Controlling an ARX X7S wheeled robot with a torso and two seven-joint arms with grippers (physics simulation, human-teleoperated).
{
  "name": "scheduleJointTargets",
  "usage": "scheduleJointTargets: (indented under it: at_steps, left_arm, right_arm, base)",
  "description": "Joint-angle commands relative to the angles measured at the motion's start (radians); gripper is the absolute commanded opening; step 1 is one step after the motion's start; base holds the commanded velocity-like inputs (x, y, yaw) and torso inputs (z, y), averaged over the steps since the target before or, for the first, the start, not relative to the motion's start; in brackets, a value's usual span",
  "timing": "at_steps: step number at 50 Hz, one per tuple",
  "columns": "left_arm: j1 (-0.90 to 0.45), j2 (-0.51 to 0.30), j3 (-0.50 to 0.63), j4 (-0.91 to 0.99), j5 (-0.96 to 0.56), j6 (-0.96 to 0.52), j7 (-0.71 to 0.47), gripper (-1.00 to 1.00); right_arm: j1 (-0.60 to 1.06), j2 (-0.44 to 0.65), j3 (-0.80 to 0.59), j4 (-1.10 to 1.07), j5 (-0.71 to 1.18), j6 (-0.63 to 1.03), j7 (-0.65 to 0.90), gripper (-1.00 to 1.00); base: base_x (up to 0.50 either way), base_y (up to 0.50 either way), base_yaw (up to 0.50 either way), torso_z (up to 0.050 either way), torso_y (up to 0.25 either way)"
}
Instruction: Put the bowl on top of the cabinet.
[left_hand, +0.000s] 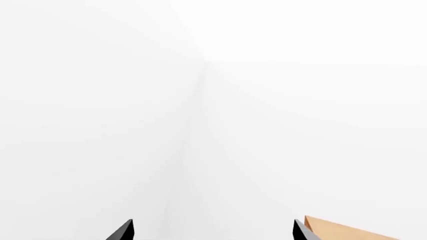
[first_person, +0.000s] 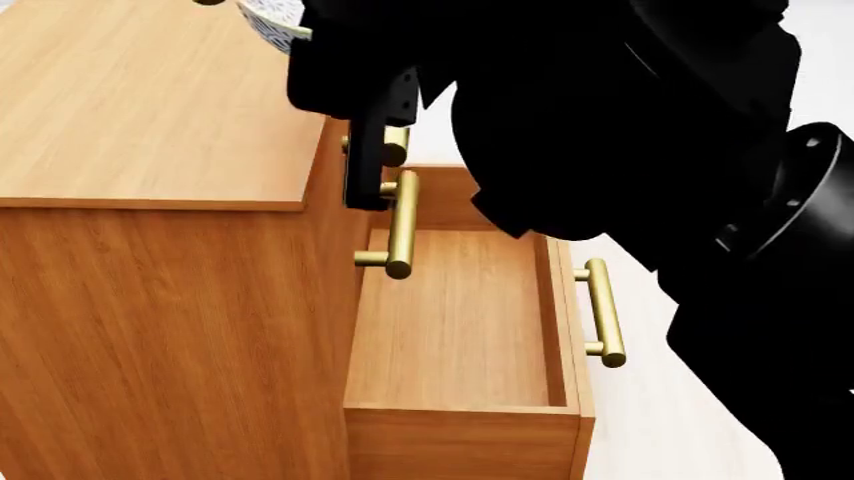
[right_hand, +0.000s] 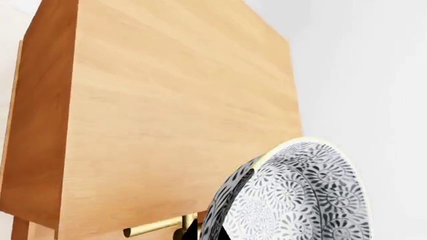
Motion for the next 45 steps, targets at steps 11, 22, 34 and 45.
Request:
scheduleJointTargets:
  at_steps: [11,22,34,45]
  left_arm:
    - [0.003,-0.001,0.005,-0.005,0.000,0.006,0.000,1.00]
    - [0.004,0.001,0.005,-0.013,-0.005,0.014,0.004,1.00]
    - [0.005,-0.002,0.005,-0.013,-0.009,0.015,0.003,1.00]
    - [0.006,-0.004,0.005,-0.013,-0.012,0.016,0.001,1.00]
  right_arm:
    - [-0.036,-0.080,0.007,-0.018,-0.019,-0.044,0.082,-1.00]
    - [-0.065,-0.126,-0.011,0.004,-0.031,-0.084,0.120,-1.00]
    - [-0.104,-0.156,-0.025,0.043,-0.046,-0.140,0.168,-1.00]
    - [-0.132,-0.179,-0.051,0.105,-0.058,-0.203,0.192,-1.00]
  base:
    - [0.00,0.00,0.00,0.000,0.001]
    - [0.00,0.00,0.00,0.000,0.000]
    - [0.00,0.00,0.00,0.000,0.001]
    - [0.00,0.00,0.00,0.000,0.000]
